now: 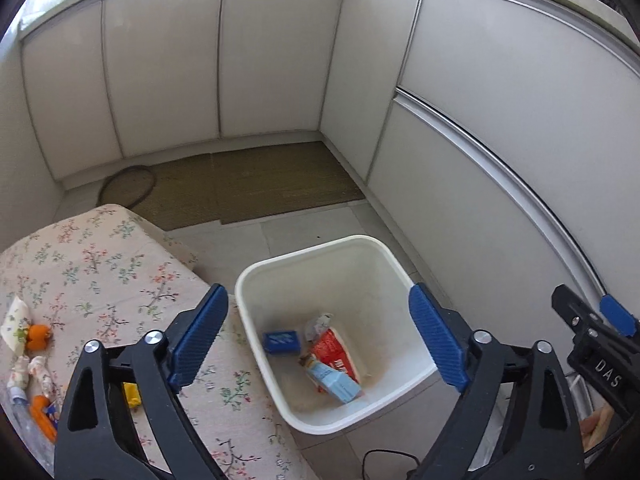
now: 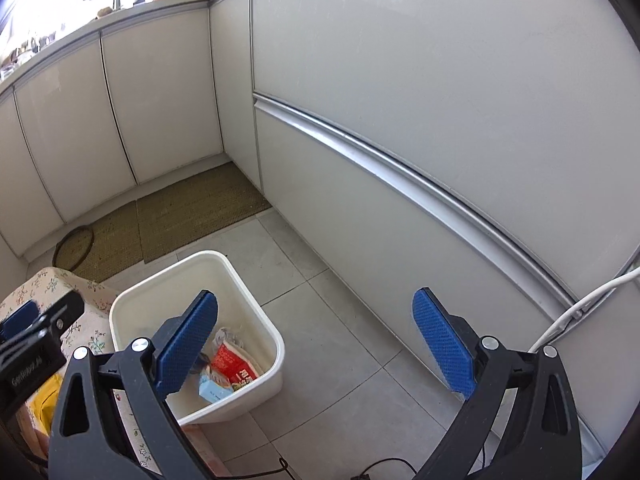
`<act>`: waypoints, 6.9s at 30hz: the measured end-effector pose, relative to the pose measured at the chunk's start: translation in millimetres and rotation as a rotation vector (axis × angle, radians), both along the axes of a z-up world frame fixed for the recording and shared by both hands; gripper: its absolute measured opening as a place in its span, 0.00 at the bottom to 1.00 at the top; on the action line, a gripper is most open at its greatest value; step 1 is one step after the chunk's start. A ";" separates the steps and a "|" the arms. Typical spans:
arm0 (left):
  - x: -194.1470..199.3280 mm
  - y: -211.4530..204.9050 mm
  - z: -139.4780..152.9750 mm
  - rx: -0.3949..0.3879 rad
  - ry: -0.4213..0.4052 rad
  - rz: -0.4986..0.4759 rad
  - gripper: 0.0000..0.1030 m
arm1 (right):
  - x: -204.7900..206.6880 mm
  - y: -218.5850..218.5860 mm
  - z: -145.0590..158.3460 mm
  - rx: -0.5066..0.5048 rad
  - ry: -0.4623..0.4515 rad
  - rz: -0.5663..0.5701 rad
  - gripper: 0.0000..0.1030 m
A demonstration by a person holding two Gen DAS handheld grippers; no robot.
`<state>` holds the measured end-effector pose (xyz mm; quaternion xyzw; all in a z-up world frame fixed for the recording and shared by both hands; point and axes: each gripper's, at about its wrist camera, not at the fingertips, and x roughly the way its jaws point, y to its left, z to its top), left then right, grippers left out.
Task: Collect trash
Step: 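Move both grippers back over the table, then lower the left gripper around the clear plastic water bottle and close it, then grasp the orange peel with the right gripper while the left gripper lifts the bottle, then carry the orange peel over the white bin and open the right gripper, then carry the bottle over the bin and open the left gripper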
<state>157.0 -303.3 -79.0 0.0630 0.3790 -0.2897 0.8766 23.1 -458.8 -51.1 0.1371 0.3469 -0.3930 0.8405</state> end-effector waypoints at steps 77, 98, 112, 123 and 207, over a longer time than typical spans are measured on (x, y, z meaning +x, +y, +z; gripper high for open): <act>21.8 433.5 -112.5 -0.158 0.445 0.729 0.92 | 136.2 311.1 -35.6 -0.002 0.089 0.671 0.93; -7.4 432.6 -126.1 -0.287 0.483 0.608 0.22 | 155.7 329.4 -75.8 0.162 0.186 0.780 0.93; -33.5 496.6 -95.9 -0.220 0.392 0.685 0.21 | 168.0 444.4 -118.1 0.108 0.286 1.122 0.88; -38.0 510.8 -94.6 -0.222 0.383 0.718 0.21 | 172.5 459.5 -140.6 0.172 0.361 1.186 0.21; 13.4 -37.3 36.0 -0.170 0.129 -0.134 0.23 | -3.0 -43.0 -2.3 -0.006 0.059 -0.047 0.89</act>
